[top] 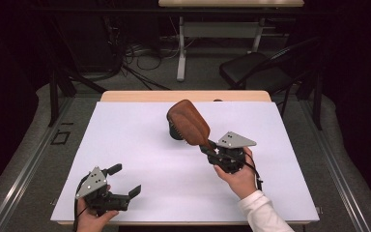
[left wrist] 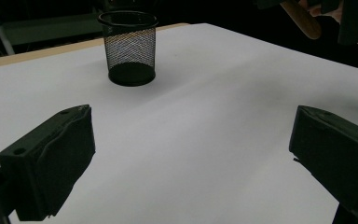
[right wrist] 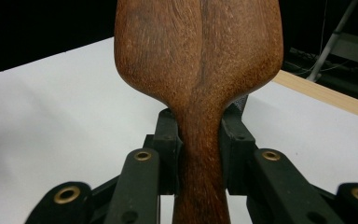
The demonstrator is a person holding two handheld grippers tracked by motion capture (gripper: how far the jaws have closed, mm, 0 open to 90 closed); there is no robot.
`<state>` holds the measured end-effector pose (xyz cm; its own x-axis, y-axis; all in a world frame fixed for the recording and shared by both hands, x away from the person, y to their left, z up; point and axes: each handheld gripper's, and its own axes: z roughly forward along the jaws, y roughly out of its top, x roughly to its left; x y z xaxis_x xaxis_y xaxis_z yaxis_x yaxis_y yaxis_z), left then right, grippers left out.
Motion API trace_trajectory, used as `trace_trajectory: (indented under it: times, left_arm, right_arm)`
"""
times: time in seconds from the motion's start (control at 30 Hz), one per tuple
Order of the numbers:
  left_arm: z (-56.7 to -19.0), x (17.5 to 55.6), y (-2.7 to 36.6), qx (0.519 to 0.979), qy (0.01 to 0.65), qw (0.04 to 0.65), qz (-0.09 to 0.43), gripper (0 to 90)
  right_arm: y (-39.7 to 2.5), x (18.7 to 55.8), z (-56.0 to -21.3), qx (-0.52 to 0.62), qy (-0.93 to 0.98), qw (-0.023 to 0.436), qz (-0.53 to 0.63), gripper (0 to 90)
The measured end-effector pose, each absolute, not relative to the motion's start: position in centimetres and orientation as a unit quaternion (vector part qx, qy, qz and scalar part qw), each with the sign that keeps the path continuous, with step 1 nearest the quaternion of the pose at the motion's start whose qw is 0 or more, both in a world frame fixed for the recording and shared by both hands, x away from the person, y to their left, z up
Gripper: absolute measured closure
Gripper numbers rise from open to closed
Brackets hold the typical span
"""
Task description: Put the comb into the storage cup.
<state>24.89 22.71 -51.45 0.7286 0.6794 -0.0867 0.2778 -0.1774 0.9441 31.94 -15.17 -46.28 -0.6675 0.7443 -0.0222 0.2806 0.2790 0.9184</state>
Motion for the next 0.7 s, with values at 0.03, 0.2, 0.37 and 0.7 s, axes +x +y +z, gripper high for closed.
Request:
trace_trajectory:
  times: [0.03, 0.2, 0.37, 0.7]
  left_arm:
    - [-51.4, 24.9, 22.8, 0.745, 0.322, 0.555, 0.182, 0.3]
    - [-51.3, 24.9, 22.9, 0.741, 0.327, 0.558, 0.179, 0.3]
    - [-50.8, 25.1, 23.1, 0.74, 0.334, 0.556, 0.176, 0.3]
    - [-50.3, 25.9, 23.1, 0.735, 0.35, 0.561, 0.146, 0.3]
  right_arm:
    - [-15.2, 31.9, -46.3, 0.333, 0.765, 0.232, 0.499, 71.5]
    - [-15.1, 31.8, -46.4, 0.327, 0.766, 0.231, 0.503, 71.5]
    - [-14.8, 31.5, -46.7, 0.319, 0.768, 0.23, 0.505, 71.5]
    - [-14.4, 31.3, -47.2, 0.315, 0.769, 0.233, 0.505, 71.5]
